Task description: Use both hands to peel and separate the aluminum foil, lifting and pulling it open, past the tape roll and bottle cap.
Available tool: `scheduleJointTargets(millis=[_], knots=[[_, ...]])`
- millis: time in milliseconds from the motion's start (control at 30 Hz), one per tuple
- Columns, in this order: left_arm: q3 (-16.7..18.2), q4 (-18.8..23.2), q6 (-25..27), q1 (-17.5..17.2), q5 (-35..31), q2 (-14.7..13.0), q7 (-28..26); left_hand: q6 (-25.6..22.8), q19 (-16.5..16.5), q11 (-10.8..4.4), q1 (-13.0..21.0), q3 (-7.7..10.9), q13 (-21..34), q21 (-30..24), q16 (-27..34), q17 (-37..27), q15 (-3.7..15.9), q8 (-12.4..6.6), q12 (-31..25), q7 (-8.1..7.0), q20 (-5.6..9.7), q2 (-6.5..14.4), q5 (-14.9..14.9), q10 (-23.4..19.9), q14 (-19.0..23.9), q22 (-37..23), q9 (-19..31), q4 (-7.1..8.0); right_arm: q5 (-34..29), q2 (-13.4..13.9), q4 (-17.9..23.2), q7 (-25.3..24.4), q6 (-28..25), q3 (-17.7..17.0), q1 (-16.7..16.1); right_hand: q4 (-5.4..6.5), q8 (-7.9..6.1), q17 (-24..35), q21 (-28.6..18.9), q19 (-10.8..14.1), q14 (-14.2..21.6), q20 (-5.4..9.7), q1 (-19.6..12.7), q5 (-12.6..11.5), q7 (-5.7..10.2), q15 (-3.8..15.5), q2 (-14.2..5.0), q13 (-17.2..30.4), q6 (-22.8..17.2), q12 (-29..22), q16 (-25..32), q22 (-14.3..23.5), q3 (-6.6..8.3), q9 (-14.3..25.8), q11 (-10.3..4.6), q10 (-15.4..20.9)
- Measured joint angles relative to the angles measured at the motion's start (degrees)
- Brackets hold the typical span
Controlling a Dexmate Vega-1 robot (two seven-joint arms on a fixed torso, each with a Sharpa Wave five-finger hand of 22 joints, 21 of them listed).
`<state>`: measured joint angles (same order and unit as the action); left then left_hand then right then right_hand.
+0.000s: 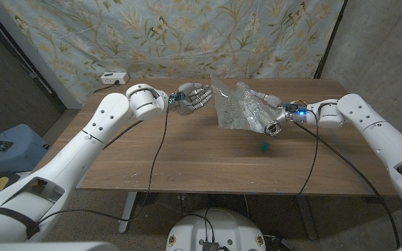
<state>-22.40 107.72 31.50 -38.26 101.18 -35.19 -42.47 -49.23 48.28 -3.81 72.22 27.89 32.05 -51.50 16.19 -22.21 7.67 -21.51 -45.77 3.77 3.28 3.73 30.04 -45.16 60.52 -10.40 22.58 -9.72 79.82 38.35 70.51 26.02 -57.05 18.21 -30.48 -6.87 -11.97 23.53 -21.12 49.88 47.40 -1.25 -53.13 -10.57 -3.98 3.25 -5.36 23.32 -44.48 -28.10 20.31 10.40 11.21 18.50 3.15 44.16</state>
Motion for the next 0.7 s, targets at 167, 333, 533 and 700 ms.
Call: scheduleJointTargets(millis=[167,333,533,700], knots=[[-0.22,-0.25,0.41,0.41,0.02,0.13,-0.19,0.0,0.0,0.0,0.0,0.0,0.02,0.0,0.0,0.0,0.0,0.0,0.0,0.0,0.0,0.0,0.0,0.0,0.0,0.0,0.0,0.0,-0.59,-0.21,-0.46,1.01,0.41,0.06,0.13,0.0,0.05,0.0,0.33,-0.19,-0.3,-0.19,-0.08,0.0,-0.04,-0.3,0.08,0.0,0.04,0.0,0.0,0.0,0.0,0.0,0.0,0.0],[-0.3,-0.36,0.74,0.63,0.13,0.19,-0.19,0.0,0.0,0.0,0.0,0.0,0.09,-0.21,-0.38,0.14,0.0,0.0,0.01,0.0,0.0,0.0,0.0,0.0,0.0,0.29,0.0,0.0,-1.23,-0.24,-0.73,2.21,0.9,0.08,0.15,0.0,0.06,0.27,0.37,-0.19,-0.3,-0.19,-0.45,0.0,-0.1,-0.3,0.45,0.01,0.1,0.0,0.0,0.0,0.0,0.0,0.0,0.0],[-0.3,-0.08,0.94,0.72,0.19,0.02,-0.18,1.81,-1.25,-0.48,-3.66,-0.62,-0.18,-0.26,-1.35,0.27,-1.28,1.75,2.16,0.75,-0.85,-0.7,0.03,0.75,-1.32,0.29,-0.3,2.22,-1.71,-0.26,-0.94,3.03,1.2,0.08,0.15,-0.57,0.05,0.49,0.6,-0.19,-0.43,-0.19,-0.49,0.0,-0.09,-0.17,0.44,0.01,0.09,0.0,0.0,0.0,-0.06,-0.01,-0.21,-0.2],[-0.2,0.28,2.17,0.88,0.67,-0.46,0.48,5.58,-2.83,1.21,-9.44,-1.92,-0.74,-0.14,-2.44,0.58,-3.18,4.3,4.7,2.68,-2.37,-1.67,-0.17,4.94,-3.65,0.29,-1.05,4.16,-2.01,-0.26,-1.15,3.48,1.36,0.1,0.15,-0.8,-0.12,0.53,0.6,-0.19,-0.52,-0.19,-0.74,0.0,-0.08,-0.08,0.21,0.02,0.1,0.0,0.0,0.0,0.18,-0.01,-0.21,-0.21]])
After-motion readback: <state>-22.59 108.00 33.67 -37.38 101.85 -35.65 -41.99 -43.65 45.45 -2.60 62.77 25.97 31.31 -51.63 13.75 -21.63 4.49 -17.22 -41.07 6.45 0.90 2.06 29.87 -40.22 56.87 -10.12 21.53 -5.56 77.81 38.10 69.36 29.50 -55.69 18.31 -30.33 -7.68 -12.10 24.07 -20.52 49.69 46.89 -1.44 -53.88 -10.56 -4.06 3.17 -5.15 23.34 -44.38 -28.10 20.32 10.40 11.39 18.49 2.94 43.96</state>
